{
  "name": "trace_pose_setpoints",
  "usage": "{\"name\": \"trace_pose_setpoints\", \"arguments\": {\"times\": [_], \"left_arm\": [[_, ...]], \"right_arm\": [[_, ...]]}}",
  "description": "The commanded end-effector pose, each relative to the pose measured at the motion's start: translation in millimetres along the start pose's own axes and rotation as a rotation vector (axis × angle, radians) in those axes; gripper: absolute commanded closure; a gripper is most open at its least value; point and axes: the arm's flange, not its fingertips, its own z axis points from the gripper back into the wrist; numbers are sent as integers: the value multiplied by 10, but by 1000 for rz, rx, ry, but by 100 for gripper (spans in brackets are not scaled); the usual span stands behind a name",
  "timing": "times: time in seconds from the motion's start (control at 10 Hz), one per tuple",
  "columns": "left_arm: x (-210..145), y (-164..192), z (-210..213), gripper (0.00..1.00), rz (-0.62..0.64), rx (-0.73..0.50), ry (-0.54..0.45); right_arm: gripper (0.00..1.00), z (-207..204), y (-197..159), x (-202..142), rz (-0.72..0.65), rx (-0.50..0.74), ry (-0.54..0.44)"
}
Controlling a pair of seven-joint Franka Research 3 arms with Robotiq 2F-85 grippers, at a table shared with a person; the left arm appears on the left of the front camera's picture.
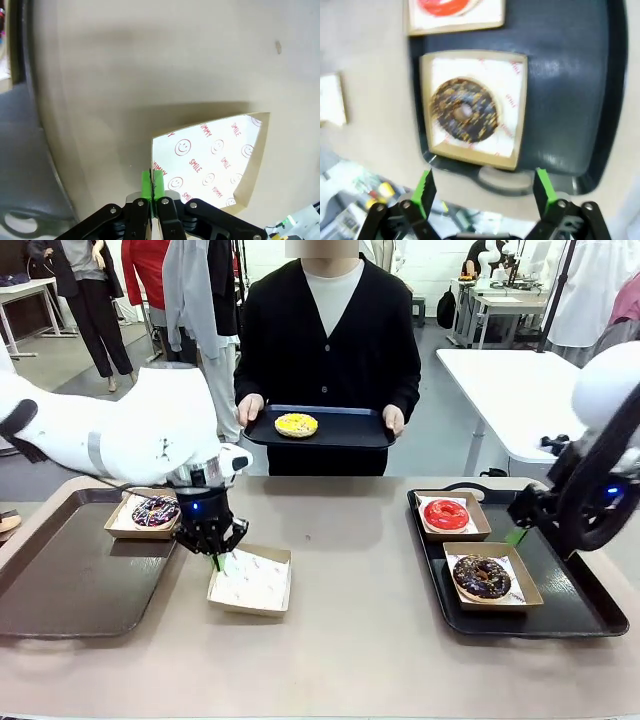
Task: Individually package the donuts and arrange them on the tray.
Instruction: Place the picked Paper togo box on the Handle tray while simultaneously picking up another Paper togo box from the table with the other hand.
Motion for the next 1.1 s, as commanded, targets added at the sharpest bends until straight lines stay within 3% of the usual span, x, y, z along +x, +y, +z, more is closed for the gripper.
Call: {"name": "trace_pose_setpoints", "arguments": {"times": [0.0, 0.5, 1.0], "left_arm": [[221, 57, 524, 100, -41, -17, 31], [706, -88, 1361, 100, -106, -81, 39], [1096, -217, 1307, 100, -145, -103, 57]], "right_arm": [[0, 486, -367, -455, 50, 235, -20], [0, 902, -1370, -775, 113, 662, -85], [0, 843, -2274, -564, -21, 945, -149]]}}
